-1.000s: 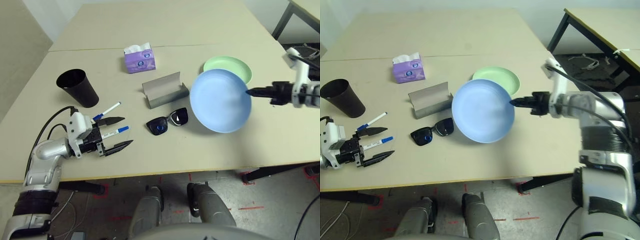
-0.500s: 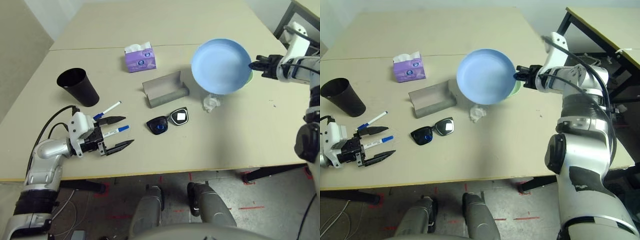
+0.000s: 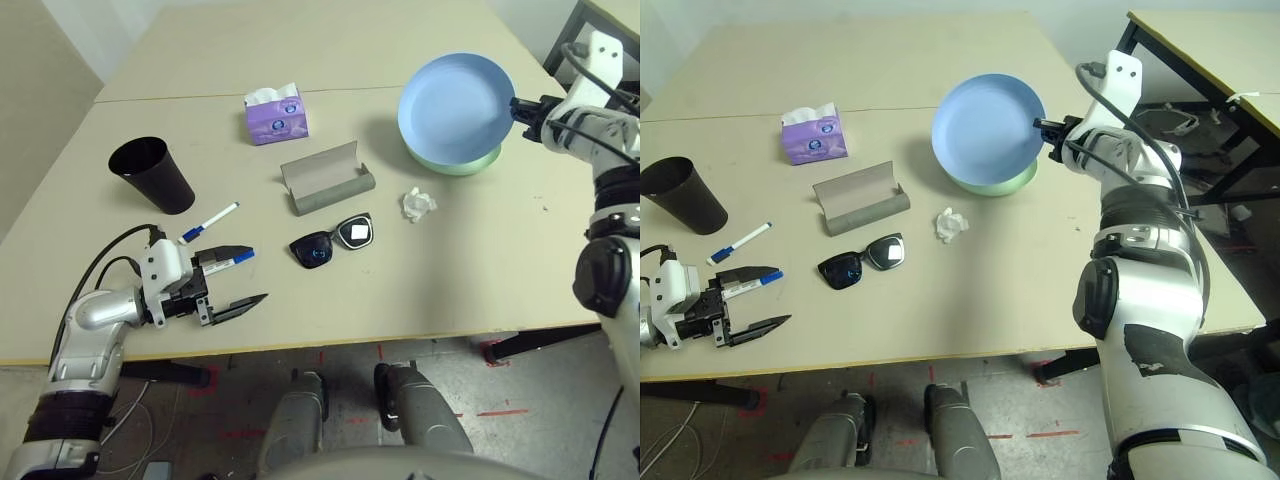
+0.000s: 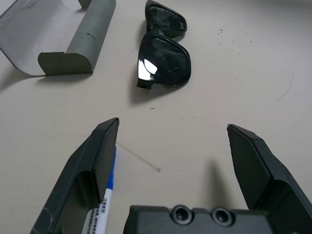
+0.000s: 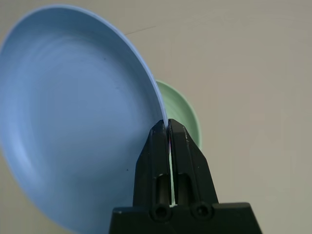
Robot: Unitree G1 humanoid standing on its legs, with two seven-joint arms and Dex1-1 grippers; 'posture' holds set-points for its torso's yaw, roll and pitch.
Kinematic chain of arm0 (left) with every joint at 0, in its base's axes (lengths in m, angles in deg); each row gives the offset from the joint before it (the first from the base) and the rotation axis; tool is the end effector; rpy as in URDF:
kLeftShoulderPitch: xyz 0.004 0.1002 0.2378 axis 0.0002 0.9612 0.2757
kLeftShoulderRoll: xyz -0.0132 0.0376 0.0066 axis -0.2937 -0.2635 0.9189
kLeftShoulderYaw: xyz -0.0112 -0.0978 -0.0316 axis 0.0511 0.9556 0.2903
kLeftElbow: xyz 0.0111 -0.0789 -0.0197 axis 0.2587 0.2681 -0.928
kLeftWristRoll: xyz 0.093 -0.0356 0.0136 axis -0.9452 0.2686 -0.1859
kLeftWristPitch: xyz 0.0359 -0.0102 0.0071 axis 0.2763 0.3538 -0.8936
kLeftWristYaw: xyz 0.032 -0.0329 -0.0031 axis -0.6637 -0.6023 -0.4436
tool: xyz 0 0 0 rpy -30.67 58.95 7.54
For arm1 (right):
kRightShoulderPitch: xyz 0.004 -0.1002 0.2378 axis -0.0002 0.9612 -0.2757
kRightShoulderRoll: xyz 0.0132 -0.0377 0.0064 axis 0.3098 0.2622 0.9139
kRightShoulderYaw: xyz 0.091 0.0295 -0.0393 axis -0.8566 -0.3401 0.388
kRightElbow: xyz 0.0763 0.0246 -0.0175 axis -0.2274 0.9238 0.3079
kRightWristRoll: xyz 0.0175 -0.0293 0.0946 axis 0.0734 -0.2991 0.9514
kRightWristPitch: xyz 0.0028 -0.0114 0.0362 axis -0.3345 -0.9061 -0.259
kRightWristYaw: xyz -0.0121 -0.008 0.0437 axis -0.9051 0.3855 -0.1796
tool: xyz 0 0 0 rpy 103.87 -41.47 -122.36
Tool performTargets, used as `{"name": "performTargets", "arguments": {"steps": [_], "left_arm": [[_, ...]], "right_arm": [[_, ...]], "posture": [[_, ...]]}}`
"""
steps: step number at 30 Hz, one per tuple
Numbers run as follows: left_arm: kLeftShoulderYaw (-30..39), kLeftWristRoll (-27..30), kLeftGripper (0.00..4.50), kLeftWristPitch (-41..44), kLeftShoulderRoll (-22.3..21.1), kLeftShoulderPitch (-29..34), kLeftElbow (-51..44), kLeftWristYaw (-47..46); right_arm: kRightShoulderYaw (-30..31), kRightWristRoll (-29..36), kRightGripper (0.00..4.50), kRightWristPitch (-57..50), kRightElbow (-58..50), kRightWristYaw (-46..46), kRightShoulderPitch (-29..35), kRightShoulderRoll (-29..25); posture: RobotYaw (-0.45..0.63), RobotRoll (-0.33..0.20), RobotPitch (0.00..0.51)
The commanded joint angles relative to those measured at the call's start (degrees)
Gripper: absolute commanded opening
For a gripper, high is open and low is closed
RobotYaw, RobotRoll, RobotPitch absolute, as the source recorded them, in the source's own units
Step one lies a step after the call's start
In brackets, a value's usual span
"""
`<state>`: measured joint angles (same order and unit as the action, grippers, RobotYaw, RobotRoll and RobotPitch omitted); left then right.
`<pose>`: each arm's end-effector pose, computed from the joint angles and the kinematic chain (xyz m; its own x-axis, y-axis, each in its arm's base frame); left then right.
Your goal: Organize and tidy the items on the table.
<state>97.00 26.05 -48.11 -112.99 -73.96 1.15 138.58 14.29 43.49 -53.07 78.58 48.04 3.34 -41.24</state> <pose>0.1995 0.3151 0.1080 0.5264 -0.8127 -0.2500 0.8339 0.4362 0.3381 0.3555 -0.2595 0.2399 0.9785 0.0135 -0.2056 0.0028 0.9969 0.0788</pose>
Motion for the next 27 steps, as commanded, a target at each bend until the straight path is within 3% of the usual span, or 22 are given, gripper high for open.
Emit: {"name": "performTargets", "arguments": {"steps": [1, 7, 15, 27], "left_arm": [[0.15, -0.03, 4.50, -0.36, -0.28, 0.97, -0.46, -0.25], [0.12, 0.04, 4.50, -0.59, -0.35, 1.27, -0.42, -0.27], [3.84, 6.71, 4.50, 6.80, 1.67, -0.59, -1.83, -4.10], [2.99, 6.02, 4.50, 7.36, 2.25, 0.72, -3.80, -4.22]], "right_arm": [[2.39, -2.85, 0.02, 3.00, 1.94, 0.68, -0.70, -0.28], [3.19, -3.86, 0.02, 3.78, 3.15, 1.78, -0.17, 0.22], [3.35, -4.31, 0.02, 3.20, 3.18, 3.36, -0.09, 0.93], [2.80, -5.08, 0.02, 4.91, 4.12, 2.65, -0.67, 0.35]], "posture": [[-0.09, 0.000, 0.167], [-0.09, 0.000, 0.168], [-0.09, 0.000, 0.165], [-0.09, 0.000, 0.167]]}}
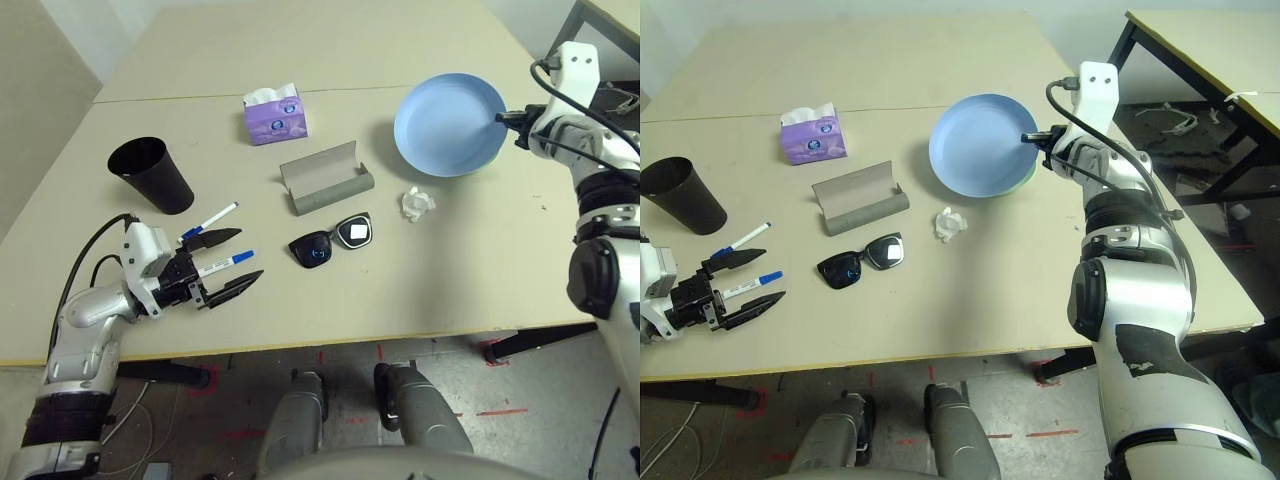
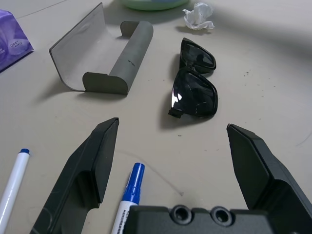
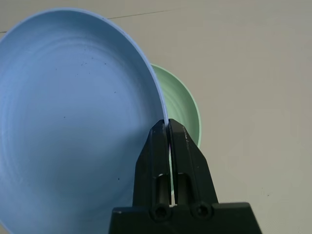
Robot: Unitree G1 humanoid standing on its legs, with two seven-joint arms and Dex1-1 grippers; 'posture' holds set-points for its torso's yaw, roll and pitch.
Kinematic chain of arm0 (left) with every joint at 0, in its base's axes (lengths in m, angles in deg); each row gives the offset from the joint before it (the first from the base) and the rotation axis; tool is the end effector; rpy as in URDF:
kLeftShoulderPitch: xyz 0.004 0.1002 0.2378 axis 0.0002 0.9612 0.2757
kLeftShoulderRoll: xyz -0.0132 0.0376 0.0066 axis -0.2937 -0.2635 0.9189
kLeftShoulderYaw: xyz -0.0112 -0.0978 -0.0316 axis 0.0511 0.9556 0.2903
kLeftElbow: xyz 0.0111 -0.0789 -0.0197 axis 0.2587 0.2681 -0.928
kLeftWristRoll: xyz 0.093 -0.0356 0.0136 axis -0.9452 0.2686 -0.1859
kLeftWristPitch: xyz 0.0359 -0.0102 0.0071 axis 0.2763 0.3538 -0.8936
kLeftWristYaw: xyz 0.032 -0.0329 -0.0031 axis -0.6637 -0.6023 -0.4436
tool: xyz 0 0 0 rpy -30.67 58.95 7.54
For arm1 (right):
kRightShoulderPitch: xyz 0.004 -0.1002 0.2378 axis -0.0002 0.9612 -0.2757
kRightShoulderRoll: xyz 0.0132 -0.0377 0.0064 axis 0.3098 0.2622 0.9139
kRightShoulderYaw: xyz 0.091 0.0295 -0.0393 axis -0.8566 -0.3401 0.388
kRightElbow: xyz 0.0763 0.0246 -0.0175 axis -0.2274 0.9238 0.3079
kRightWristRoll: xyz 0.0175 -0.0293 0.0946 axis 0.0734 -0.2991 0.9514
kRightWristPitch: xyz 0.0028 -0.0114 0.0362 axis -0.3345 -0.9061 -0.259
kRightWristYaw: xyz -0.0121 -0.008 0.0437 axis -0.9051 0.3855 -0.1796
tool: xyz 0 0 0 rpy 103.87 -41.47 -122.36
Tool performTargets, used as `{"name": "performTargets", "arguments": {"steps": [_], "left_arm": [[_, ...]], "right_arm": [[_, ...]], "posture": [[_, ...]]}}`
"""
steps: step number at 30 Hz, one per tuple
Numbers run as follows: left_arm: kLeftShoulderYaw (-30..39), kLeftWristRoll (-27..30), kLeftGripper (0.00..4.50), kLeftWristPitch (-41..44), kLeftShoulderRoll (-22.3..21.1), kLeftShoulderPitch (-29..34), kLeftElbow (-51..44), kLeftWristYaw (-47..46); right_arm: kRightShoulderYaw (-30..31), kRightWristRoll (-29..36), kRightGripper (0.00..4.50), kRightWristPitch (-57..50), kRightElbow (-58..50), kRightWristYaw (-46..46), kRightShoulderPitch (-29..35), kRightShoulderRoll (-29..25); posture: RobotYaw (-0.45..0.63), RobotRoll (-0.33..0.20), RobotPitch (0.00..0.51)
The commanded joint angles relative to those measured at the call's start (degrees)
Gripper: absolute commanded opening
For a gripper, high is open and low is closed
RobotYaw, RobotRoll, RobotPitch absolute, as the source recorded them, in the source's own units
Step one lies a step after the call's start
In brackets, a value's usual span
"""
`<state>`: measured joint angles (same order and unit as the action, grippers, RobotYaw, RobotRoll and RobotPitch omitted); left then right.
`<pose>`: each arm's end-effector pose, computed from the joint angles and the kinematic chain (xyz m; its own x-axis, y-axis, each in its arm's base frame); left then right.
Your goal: Organize and tidy the items on the table.
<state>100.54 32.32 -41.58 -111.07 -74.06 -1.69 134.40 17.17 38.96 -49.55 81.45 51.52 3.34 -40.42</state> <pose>0.1991 0.3165 0.1125 0.6185 -0.7790 -0.1029 0.7712 0.5768 0.2694 0.3592 -0.2547 0.2311 0.9711 0.0445 -0.2346 -0.0508 0.9985 -0.0207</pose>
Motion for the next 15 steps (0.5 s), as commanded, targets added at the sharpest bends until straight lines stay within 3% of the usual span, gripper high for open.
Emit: {"name": "performTargets", "arguments": {"steps": [1, 15], "left_arm": [[-0.62, -0.31, 4.50, 0.86, 0.45, 0.87, -1.12, -0.04], [-0.54, -0.53, 4.50, 0.85, 0.55, 1.08, -1.29, 0.28]], "right_arm": [[-0.29, -0.50, 0.02, 1.81, 1.39, -1.14, -0.81, -0.48], [-1.40, 0.01, 0.02, 7.44, 3.10, -3.11, -2.30, -0.02]], "posture": [[-0.10, 0.000, 0.166], [-0.09, 0.000, 0.165]]}}
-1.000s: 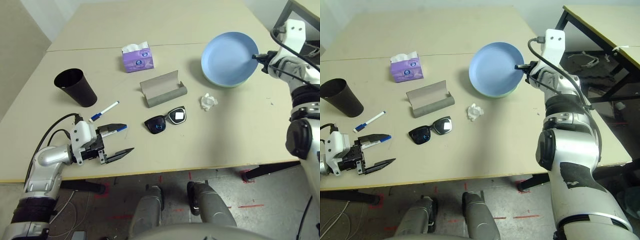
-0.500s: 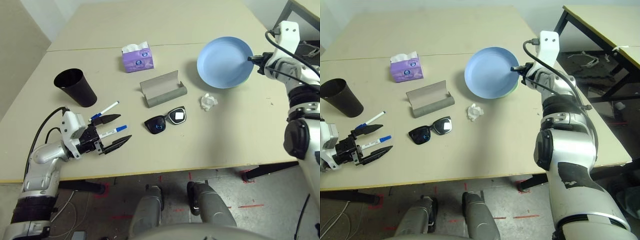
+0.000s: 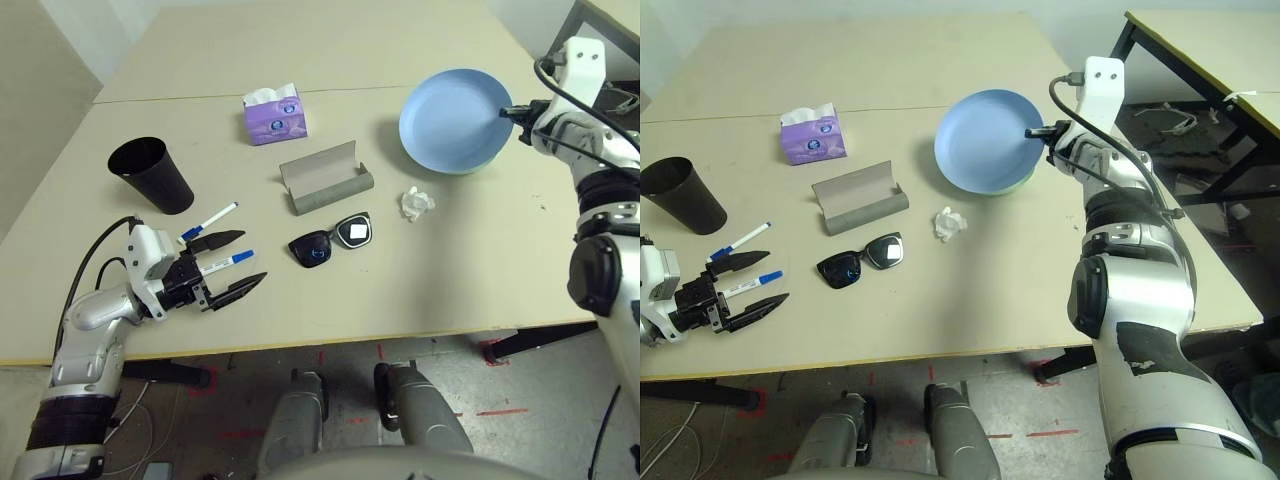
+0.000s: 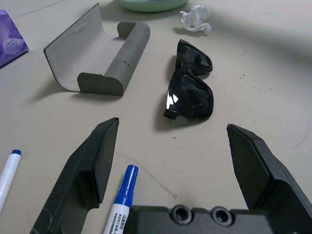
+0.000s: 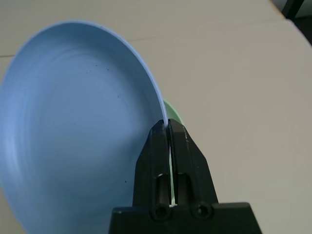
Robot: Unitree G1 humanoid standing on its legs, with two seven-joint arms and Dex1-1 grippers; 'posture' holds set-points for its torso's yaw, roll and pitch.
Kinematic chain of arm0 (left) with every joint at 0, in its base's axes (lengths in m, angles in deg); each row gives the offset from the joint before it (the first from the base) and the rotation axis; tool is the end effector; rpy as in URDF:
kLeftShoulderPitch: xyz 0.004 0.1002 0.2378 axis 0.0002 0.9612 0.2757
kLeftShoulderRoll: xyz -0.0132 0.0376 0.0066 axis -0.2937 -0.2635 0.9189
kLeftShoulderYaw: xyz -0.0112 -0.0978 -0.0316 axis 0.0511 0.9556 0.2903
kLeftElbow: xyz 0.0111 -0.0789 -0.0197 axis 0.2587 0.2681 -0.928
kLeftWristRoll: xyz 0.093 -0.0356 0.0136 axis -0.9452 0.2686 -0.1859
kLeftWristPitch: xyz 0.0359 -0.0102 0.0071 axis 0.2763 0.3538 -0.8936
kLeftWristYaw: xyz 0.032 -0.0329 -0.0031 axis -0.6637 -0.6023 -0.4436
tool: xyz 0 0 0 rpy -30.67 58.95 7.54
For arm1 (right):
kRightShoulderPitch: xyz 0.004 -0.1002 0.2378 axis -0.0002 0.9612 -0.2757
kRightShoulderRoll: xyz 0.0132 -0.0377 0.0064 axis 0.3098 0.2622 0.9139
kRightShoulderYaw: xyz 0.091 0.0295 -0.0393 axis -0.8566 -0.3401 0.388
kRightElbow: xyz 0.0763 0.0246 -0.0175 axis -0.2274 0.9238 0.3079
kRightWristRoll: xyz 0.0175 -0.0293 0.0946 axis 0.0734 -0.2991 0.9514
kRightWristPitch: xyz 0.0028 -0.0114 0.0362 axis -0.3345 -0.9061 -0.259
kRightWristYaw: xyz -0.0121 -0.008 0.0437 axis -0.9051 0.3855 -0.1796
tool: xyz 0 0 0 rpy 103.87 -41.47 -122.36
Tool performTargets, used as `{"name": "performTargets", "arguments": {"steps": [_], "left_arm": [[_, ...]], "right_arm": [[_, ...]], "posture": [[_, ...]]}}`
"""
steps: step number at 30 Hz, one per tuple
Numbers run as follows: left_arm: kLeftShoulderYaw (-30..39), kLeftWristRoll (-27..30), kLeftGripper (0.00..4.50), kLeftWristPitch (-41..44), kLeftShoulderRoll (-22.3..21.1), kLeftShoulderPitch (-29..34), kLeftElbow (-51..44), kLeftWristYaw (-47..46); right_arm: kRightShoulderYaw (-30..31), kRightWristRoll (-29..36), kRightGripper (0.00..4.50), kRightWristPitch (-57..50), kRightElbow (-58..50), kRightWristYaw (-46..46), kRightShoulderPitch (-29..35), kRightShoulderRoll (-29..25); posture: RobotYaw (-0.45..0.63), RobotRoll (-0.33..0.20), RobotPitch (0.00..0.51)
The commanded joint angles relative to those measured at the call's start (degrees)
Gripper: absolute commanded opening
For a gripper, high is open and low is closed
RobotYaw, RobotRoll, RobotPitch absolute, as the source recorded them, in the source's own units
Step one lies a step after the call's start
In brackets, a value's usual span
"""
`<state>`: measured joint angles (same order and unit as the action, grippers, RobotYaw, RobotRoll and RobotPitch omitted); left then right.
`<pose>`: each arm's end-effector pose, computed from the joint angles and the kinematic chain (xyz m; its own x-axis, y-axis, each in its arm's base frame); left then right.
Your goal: Organize and tidy the items on the table.
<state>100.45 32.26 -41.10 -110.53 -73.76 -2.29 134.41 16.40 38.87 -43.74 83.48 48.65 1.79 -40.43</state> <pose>0.1985 0.3143 0.1108 0.6141 -0.7828 -0.1006 0.7757 0.5752 0.2597 0.3613 -0.2544 0.2389 0.9900 -0.0013 -0.1407 -0.0042 0.9992 -0.0391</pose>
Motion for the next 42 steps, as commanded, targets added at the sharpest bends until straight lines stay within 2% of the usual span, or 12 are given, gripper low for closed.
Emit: {"name": "performTargets", "arguments": {"steps": [1, 14, 15, 18, 26, 27, 29, 32, 34, 36, 39, 42], "left_arm": [[-0.61, -0.70, 4.50, 0.20, -0.02, 0.83, -0.73, 0.32], [-0.95, -1.43, 4.50, -0.75, -0.02, 1.54, -0.72, 0.51], [-0.95, -1.44, 4.50, -0.79, -0.02, 1.56, -0.69, 0.52], [-0.91, -1.44, 4.50, -0.85, 0.03, 1.59, -0.66, 0.44], [-0.91, -1.47, 4.50, -1.27, 0.31, 1.61, -0.27, 0.39], [-0.90, -1.47, 4.50, -1.28, 0.36, 1.55, -0.21, 0.36], [-0.70, -1.23, 4.50, -1.20, 0.52, 1.34, 0.02, 0.30], [-0.25, -0.67, 4.50, -0.79, 0.51, 0.95, 0.21, 0.28], [-0.14, -0.57, 4.50, -0.78, 0.37, 0.97, 0.23, 0.38], [-0.17, -0.18, 4.50, -0.45, 0.37, 1.02, 0.20, 0.74], [-0.96, -0.15, 4.50, 0.00, 0.23, 1.11, -0.35, 1.59], [-1.10, -0.06, 4.50, 0.54, -0.03, 0.64, -0.32, 1.97]], "right_arm": [[-0.57, 0.08, 0.02, 1.95, 1.13, -0.16, -0.75, 0.01], [1.23, -1.96, 0.02, 6.42, 1.86, 0.72, -0.33, -0.10], [1.11, -2.01, 0.46, 6.87, 1.91, 0.85, -0.33, -0.04], [0.89, -2.18, 1.33, 7.76, 2.25, 0.74, -0.63, -0.15], [1.01, -2.08, 4.32, 7.45, 1.41, 2.34, -0.28, -0.04], [1.00, -1.90, 4.45, 7.09, 0.83, 3.13, -0.10, -0.18], [1.54, -1.18, 4.45, 5.85, -2.11, 7.65, 1.09, -0.59], [4.77, 1.13, 4.45, 0.37, -16.27, 21.52, 8.58, -3.19], [6.46, 3.99, 4.45, -5.31, -28.73, 29.18, 16.11, -6.21], [7.77, 7.68, 4.45, -10.72, -42.43, 36.08, 26.54, -10.53], [7.77, 11.75, 4.45, -13.19, -56.04, 42.08, 41.12, -14.79], [7.70, 11.55, 4.45, -8.04, -60.73, 43.90, 50.48, -15.60]], "posture": [[-0.09, 0.000, 0.165], [-0.09, 0.000, 0.169], [-0.09, 0.000, 0.169], [-0.09, 0.000, 0.168], [-0.10, 0.000, 0.169], [-0.10, 0.000, 0.171], [-0.10, 0.000, 0.173], [-0.10, 0.000, 0.179], [-0.10, 0.000, 0.181], [-0.11, 0.000, 0.185], [-0.11, 0.000, 0.186], [-0.12, 0.000, 0.186]]}}
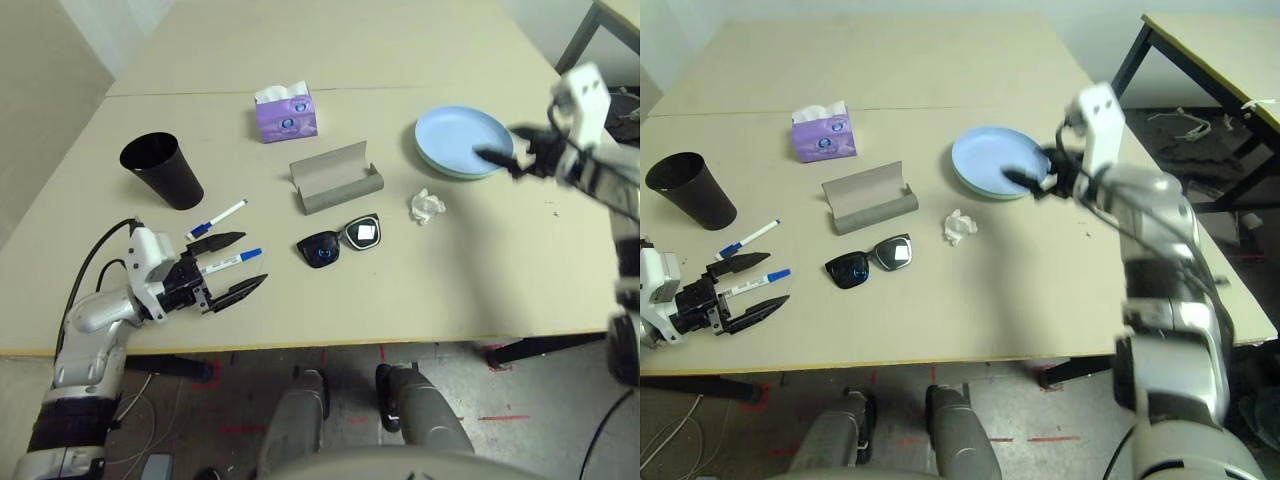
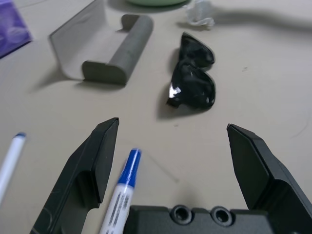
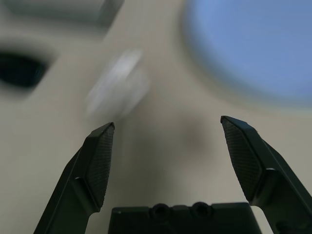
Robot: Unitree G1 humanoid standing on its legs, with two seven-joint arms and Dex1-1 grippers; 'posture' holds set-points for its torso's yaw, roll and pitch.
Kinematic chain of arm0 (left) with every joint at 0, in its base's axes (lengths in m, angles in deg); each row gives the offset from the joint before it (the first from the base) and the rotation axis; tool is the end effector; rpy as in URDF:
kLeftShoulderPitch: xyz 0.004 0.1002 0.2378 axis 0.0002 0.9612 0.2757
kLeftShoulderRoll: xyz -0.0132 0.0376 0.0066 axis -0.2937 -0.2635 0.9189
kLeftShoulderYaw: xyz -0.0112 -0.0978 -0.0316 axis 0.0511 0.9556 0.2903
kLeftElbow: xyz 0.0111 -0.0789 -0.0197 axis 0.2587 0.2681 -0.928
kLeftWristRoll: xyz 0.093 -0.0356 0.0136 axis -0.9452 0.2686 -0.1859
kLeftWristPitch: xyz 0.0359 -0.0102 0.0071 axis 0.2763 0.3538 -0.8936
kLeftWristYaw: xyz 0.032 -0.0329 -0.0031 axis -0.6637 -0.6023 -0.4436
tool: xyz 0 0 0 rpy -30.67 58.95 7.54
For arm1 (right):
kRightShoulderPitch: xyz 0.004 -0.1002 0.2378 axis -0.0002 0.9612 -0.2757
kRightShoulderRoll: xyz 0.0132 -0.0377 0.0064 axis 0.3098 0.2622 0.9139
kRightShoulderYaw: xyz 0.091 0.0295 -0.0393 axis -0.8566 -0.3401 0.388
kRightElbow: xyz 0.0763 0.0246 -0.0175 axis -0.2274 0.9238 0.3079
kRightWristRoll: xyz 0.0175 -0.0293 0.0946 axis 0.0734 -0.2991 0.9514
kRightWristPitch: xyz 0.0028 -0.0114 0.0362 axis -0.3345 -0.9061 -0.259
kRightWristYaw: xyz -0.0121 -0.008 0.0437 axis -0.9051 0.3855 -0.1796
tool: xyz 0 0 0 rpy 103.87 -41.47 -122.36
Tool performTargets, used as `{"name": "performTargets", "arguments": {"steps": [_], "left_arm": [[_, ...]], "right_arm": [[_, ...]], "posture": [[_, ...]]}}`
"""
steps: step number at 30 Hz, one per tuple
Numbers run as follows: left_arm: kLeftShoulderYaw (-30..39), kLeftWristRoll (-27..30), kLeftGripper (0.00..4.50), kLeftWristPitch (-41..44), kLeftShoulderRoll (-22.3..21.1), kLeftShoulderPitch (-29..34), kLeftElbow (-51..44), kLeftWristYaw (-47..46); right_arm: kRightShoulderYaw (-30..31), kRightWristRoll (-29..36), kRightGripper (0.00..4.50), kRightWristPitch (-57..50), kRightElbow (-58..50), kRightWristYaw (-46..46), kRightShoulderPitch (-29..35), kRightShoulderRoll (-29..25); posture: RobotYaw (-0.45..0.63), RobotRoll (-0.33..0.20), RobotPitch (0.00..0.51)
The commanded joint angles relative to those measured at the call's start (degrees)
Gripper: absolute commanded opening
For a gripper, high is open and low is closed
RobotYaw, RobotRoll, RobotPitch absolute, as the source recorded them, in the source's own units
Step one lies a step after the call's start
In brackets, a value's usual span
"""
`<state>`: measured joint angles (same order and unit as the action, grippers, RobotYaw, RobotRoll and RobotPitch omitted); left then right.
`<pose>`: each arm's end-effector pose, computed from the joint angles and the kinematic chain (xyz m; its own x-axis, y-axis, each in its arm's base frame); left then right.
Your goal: Organize and tidy the items on the table.
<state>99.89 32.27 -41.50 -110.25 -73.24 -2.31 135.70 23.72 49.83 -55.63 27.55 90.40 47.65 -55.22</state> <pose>0.1973 0.3126 0.1074 0.5903 -0.7999 -0.1086 0.7951 0.5529 0.2492 0.2622 -0.2855 0.1746 0.6400 0.6304 -0.4393 -0.7337 0.6712 -0.1057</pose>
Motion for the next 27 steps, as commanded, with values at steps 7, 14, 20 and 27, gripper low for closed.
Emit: {"name": "performTargets", "arguments": {"steps": [7, 14, 20, 27], "left_arm": [[-0.52, -0.06, 4.50, 1.71, -0.62, -0.05, -0.95, 1.15], [-0.50, -0.26, 4.50, 2.12, -0.57, 0.11, -1.51, 1.16], [-0.47, -0.53, 4.50, 1.94, -0.50, 0.21, -1.62, 1.04], [0.33, -0.13, 4.50, 2.11, -0.22, 1.67, -3.06, -0.32]], "right_arm": [[1.33, -4.18, 4.45, 17.90, -1.18, -4.82, 9.91, 6.25], [4.03, -7.87, 4.45, 23.30, 3.88, -9.59, 4.15, 12.10], [7.33, -10.69, 4.45, 25.38, 8.77, -11.42, -1.38, 15.87], [10.33, -14.04, 4.45, 24.78, 14.41, -13.58, -6.89, 18.84]], "posture": [[-0.11, 0.000, 0.185], [-0.11, 0.000, 0.180], [-0.11, 0.000, 0.177], [-0.09, 0.000, 0.176]]}}
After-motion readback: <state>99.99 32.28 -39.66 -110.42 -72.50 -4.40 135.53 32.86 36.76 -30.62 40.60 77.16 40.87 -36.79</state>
